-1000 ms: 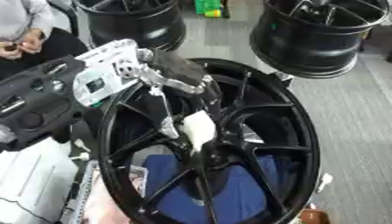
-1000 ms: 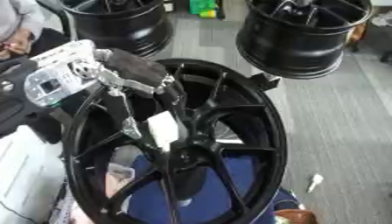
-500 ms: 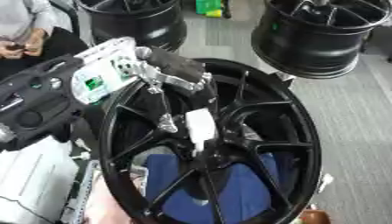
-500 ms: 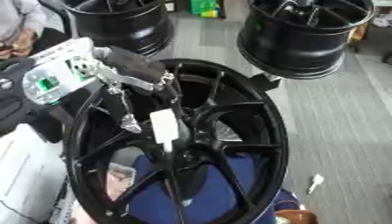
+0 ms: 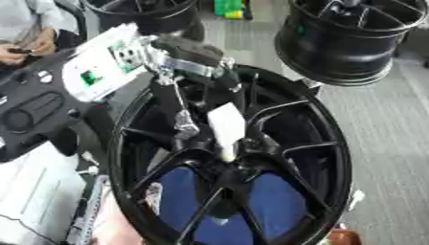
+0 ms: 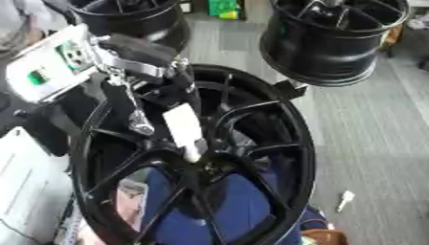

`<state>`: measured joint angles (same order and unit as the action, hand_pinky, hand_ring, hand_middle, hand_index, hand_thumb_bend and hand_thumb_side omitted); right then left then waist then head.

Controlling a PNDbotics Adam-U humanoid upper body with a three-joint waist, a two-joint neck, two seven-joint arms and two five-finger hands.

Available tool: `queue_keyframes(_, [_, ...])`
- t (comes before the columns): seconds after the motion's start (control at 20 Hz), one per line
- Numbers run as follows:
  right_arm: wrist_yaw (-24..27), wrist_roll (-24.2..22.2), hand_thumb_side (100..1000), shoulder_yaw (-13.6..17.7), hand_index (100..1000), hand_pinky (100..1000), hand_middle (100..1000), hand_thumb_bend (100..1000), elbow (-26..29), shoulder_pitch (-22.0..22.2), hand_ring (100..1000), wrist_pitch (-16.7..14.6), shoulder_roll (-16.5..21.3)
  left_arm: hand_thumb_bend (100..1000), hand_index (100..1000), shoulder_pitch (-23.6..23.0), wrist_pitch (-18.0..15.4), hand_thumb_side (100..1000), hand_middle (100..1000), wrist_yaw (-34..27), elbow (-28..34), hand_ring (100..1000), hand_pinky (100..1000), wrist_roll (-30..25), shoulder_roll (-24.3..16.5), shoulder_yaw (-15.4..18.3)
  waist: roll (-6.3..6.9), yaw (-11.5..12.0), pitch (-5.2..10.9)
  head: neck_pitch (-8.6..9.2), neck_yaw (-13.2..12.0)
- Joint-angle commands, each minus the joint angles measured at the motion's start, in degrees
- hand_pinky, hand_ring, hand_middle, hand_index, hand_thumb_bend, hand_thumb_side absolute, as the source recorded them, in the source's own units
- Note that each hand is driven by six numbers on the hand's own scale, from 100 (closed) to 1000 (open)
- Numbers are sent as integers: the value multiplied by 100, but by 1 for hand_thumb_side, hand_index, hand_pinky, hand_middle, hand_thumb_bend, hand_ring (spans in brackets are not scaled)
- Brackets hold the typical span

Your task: Pull the pin out of the wheel hub.

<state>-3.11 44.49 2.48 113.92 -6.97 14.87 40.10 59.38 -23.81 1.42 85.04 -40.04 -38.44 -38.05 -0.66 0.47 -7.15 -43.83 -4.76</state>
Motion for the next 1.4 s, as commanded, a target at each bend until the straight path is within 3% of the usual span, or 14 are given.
queue_keyframes(0.05, [27, 53, 516, 92, 709, 855, 675, 100, 67, -19, 708, 18, 116, 255, 411, -5, -816, 142, 269, 146, -11, 420, 522, -446, -334, 825, -20, 19, 64, -29, 41])
queue_keyframes(0.4, [-87, 15, 456, 182, 711, 855, 677, 100, 67, 36, 711, -9, 229, 231, 451, -362, -462, 115, 326, 1228, -467, 471, 545, 599, -843, 2630, -33, 98, 62, -29, 151])
queue_keyframes(0.65, [-145, 61, 439, 269, 712, 855, 677, 100, 67, 103, 712, -4, 254, 264, 487, -737, -187, 101, 370, 2193, -852, 493, 578, 1210, -1126, 3485, -46, 156, 64, -29, 195])
queue_keyframes(0.9, [-167, 67, 422, 301, 713, 856, 677, 100, 67, 109, 713, -11, 274, 305, 506, -1103, -292, 100, 387, 2649, -1052, 504, 589, 1420, -1180, 3840, -81, 184, 69, -29, 256])
queue_keyframes(1.0, [-171, 61, 415, 306, 713, 856, 678, 100, 67, 106, 713, -10, 284, 400, 548, -1213, -378, 100, 426, 2709, -1002, 537, 627, 1420, -1187, 3865, -92, 192, 72, -29, 274])
queue_keyframes(1.05, [-174, 58, 414, 309, 714, 856, 677, 100, 67, 102, 713, -11, 289, 467, 657, -1255, -418, 100, 540, 2749, -966, 618, 686, 1413, -1190, 3877, -95, 196, 73, -29, 276])
queue_keyframes(1.15, [-176, 53, 416, 312, 714, 855, 677, 100, 67, 93, 713, -17, 293, 499, 705, -1316, -484, 100, 613, 2842, -906, 690, 730, 1415, -1190, 3907, -97, 201, 75, -29, 273])
queue_keyframes(1.25, [-174, 64, 427, 321, 714, 855, 676, 100, 67, 89, 712, -22, 283, 524, 734, -1364, -543, 100, 648, 2907, -879, 723, 745, 1464, -1182, 3950, -98, 202, 76, -29, 274])
queue_keyframes(1.4, [-169, 101, 431, 339, 714, 855, 676, 100, 67, 88, 712, -34, 266, 545, 761, -1433, -635, 187, 675, 2910, -863, 734, 750, 1539, -1172, 3976, -98, 202, 67, -29, 272])
